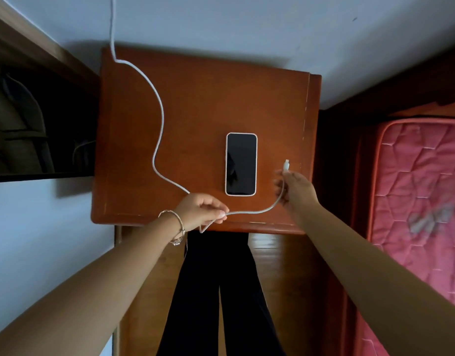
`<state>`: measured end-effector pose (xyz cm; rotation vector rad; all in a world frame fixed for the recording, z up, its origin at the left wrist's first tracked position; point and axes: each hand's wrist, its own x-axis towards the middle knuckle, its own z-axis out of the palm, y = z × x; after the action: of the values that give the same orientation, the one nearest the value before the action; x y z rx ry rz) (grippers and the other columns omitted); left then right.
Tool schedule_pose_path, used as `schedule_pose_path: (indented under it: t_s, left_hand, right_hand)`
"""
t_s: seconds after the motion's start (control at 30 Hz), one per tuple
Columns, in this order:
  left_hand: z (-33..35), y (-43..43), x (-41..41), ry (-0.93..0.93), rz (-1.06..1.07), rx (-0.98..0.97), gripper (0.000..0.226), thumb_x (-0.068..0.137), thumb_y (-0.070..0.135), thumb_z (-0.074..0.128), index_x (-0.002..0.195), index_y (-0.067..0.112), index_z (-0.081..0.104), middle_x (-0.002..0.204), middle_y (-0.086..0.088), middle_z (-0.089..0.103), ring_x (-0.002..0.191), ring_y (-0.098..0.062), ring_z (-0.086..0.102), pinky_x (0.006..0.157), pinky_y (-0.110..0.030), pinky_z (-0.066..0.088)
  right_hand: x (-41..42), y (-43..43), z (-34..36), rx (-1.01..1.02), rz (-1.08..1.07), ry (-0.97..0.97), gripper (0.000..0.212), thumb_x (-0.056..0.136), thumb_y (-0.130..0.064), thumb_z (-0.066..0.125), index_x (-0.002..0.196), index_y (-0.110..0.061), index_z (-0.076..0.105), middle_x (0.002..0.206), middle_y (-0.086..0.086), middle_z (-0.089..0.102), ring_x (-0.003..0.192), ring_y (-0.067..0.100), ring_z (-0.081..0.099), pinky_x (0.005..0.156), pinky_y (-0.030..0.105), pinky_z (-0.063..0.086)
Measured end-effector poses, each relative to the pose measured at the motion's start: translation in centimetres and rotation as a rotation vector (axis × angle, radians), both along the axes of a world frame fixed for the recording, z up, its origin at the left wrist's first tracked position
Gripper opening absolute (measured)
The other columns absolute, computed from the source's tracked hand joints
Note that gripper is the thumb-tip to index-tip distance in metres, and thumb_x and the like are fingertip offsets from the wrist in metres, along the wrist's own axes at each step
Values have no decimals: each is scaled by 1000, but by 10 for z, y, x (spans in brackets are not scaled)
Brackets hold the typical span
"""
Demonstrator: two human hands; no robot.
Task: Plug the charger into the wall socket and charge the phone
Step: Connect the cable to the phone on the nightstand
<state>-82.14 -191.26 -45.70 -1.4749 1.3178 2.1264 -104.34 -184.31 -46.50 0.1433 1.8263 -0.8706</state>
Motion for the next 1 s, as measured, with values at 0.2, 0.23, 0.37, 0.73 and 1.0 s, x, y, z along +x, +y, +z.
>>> schedule_pose_path:
  t_s: [0.2,0.23,0.37,0.73,1.0]
  left_hand:
    - [-22,-14,-8,2,161,12,11,87,8,62,93,12,70,96,-5,74,91,-15,71,89,-31,54]
    - [-24,-17,-8,0,209,12,11,87,7,62,93,12,70,97,-6,73,92,-16,70,89,-33,54]
    - [-33,-31,-6,-1,350,-2,14,87,6,60,97,11,68,104,-8,72,97,-19,69,92,-36,52]
    - [-40,-43,-24,21,516,37,24,86,1,60,105,16,62,120,-7,64,113,-19,60,97,-38,49]
    - [-39,-46,-50,-30,543,51,37,85,-1,61,121,1,56,123,-15,61,115,-25,57,101,-39,45]
  right_hand:
    - [-9,-2,-16,-51,55,-3,24,97,-25,49,85,-19,69,66,-4,66,57,9,56,61,25,45]
    - [-9,-3,-17,-55,67,2,23,97,-25,49,86,-19,69,67,-4,67,58,9,58,63,25,47]
    - [-4,-14,-20,-66,117,41,23,98,-24,48,85,-19,67,80,0,73,75,16,70,70,28,53]
    - [7,-26,-29,-53,31,-18,21,97,-23,48,90,-15,67,102,4,74,97,15,70,76,29,52]
    - [11,-28,-28,-9,4,-33,19,97,-21,47,94,-16,65,101,0,74,97,9,68,64,23,45]
